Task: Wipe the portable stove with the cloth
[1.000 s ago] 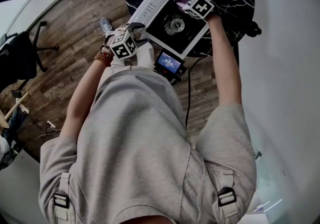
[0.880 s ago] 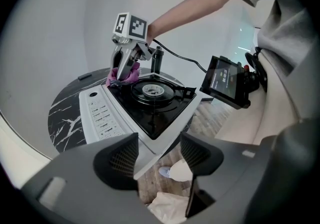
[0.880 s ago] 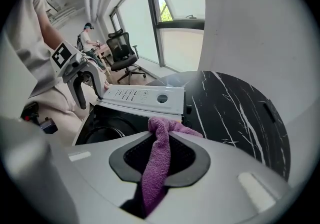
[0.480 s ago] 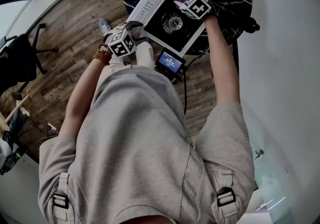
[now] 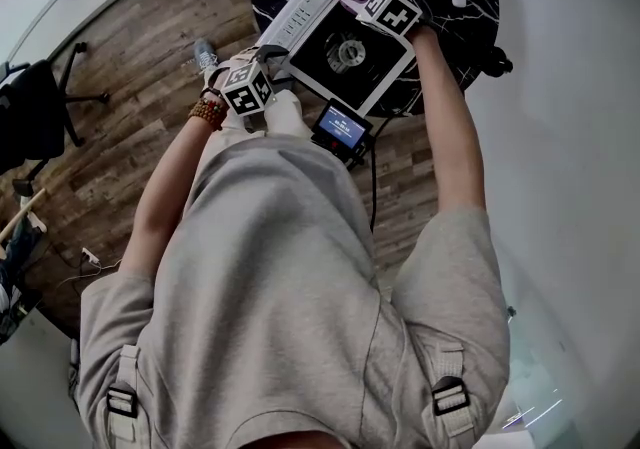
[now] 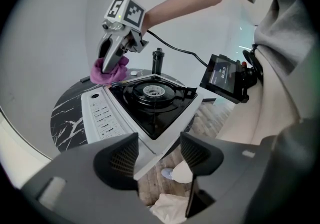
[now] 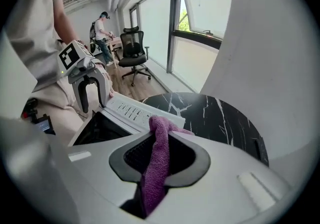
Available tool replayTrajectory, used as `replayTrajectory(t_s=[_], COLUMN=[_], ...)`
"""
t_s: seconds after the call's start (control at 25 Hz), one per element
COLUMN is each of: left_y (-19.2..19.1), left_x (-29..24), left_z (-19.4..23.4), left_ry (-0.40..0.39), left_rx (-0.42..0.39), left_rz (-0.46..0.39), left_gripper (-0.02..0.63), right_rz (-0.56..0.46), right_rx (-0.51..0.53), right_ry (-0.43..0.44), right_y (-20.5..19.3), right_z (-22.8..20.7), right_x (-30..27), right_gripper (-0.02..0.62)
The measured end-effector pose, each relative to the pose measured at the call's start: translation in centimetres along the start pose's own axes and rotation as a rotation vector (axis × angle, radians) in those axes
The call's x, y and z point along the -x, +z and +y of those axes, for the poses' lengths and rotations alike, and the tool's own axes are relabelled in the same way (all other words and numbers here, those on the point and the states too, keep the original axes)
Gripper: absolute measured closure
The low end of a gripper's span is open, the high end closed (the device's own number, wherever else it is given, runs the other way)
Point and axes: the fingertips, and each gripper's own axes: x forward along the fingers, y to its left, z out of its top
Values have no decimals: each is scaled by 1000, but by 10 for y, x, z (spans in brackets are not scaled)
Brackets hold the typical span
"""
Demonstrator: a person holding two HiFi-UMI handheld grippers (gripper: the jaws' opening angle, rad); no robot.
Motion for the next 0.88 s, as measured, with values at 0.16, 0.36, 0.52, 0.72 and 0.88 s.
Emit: replayTrajectory(t_s=[0.16, 0.36, 0.52, 0.72, 0.88], left_y=[0, 1, 0, -1, 0], left_x=[0, 0, 0, -1, -2], left_z=[0, 0, 2, 2, 3], left_ry=[-4, 4, 19, 34, 37], left_rx=[-1, -8, -12, -24, -24], left_rz=[-1, -11, -19, -23, -19], left_gripper=[350, 350, 350, 350, 350], right_rz=[126, 278, 343, 319, 287], right_rx=[64, 193, 281, 336, 363], right_ry=[67, 101, 127, 150, 168], right_y=[2, -2, 0, 2, 5], right_z=[18, 31, 39, 56, 76], right_x=[-30, -45, -51, -53, -54], right_gripper=[511, 511, 514, 514, 515])
